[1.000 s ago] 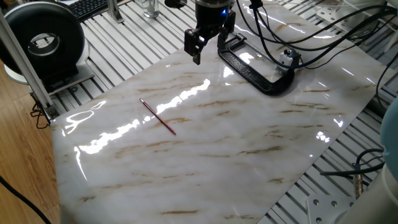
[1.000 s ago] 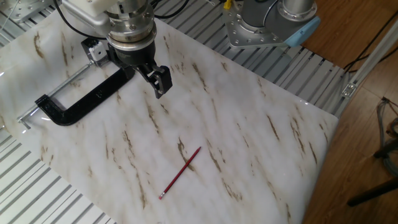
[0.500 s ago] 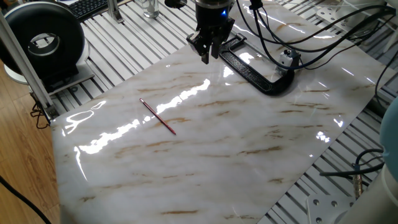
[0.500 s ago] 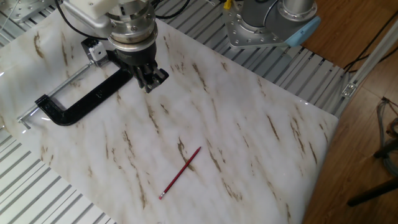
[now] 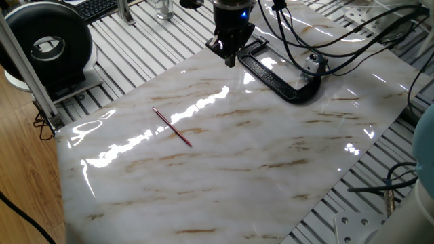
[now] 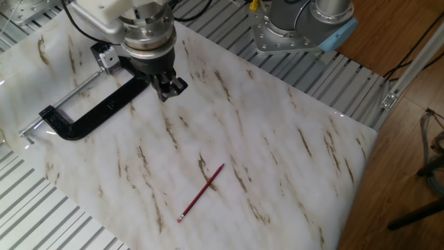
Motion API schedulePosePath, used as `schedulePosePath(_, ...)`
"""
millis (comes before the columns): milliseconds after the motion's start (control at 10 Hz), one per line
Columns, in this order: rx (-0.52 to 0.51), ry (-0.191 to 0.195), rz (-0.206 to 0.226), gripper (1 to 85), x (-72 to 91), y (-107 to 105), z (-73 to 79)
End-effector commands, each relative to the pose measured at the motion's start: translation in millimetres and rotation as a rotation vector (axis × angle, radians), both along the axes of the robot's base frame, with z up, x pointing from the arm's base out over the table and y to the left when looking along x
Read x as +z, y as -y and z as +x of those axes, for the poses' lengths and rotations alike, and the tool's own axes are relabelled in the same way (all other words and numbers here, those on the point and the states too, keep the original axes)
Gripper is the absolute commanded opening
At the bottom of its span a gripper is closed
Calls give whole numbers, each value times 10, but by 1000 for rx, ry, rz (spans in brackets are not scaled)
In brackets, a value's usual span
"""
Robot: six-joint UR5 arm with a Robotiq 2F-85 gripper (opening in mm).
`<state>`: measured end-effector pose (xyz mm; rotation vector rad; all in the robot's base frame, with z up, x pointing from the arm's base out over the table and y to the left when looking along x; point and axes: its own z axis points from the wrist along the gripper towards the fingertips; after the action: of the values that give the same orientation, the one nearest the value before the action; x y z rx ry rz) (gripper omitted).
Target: Insert the pencil into the pencil sharpener
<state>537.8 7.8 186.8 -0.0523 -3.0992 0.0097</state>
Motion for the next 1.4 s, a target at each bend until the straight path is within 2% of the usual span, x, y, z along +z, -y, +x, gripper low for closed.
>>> schedulePosePath(0, -20, -22, 12, 10, -15, -117, 13)
schedulePosePath(100, -27, -21, 25, 10, -50, -223, 77)
schedulePosePath(200, -17, -13, 21, 10, -83, -275, 149)
schedulePosePath(300, 3, 10, 27, 10, -143, -331, 258)
schedulePosePath(500, 18, 61, 51, 10, -427, -512, 507)
schedulePosePath(600, 23, 71, 43, 10, -511, -557, 572)
schedulePosePath(800, 24, 85, 57, 10, -573, -687, 596)
schedulePosePath(900, 38, 91, 32, 10, -597, -652, 604)
schedulePosePath(1000, 43, 93, 31, 10, -601, -655, 606)
schedulePosePath(1200, 49, 72, 5, 10, -604, -587, 554)
schedulePosePath(1300, 82, 107, -2, 10, -600, -571, 645)
